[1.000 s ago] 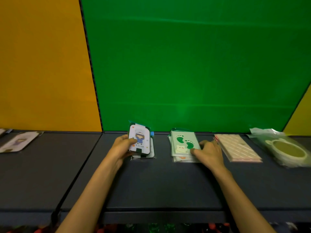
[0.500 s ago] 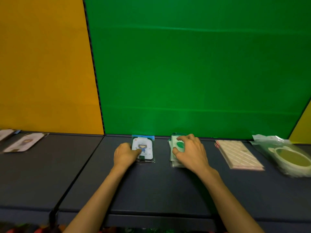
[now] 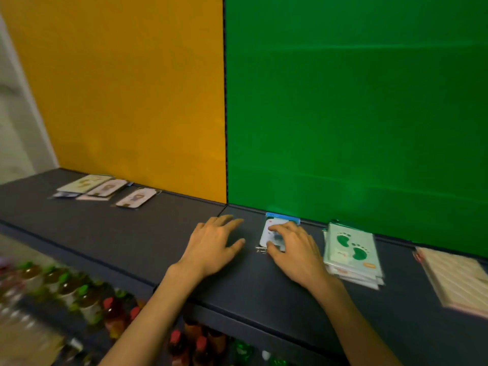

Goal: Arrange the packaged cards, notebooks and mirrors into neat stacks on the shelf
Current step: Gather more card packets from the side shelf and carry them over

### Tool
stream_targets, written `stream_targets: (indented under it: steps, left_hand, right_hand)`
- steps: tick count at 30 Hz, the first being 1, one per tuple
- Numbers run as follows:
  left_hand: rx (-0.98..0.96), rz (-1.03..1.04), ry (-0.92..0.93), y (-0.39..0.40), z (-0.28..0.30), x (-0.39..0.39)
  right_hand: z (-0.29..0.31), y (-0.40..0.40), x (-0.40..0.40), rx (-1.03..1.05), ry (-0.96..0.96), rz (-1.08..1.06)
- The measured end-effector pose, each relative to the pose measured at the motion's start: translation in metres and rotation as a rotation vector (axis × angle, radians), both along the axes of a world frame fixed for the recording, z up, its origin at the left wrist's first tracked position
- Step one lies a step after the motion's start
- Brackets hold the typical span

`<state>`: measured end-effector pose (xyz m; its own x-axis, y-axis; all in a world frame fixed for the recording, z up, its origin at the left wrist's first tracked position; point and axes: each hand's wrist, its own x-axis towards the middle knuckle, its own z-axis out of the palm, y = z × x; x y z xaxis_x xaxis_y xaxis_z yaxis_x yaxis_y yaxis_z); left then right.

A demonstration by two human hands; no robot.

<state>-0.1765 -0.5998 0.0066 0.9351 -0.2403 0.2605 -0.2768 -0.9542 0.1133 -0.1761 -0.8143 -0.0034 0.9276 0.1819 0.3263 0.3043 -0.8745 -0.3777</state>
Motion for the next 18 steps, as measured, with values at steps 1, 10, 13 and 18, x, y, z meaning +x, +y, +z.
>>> stream_targets:
  steps: [1,10,13,18]
  left_hand:
    - [0.009,0.023,-0.001,0.011,0.003,-0.007]
    - [0.026,0.273,0.008,0.133,0.015,-0.054]
    - [0.020,0.324,0.008,0.182,0.015,-0.066]
    - [0.030,0.369,0.002,0.272,0.015,-0.079]
  right_hand:
    - [0.000,0.012,0.001,0.011,-0.007,0.031]
    - [0.001,0.145,0.002,-0.007,-0.010,0.257]
    - [0.002,0.193,0.000,-0.010,-0.021,0.293]
    - [0.007,0.282,-0.004,-0.022,-0.025,0.300]
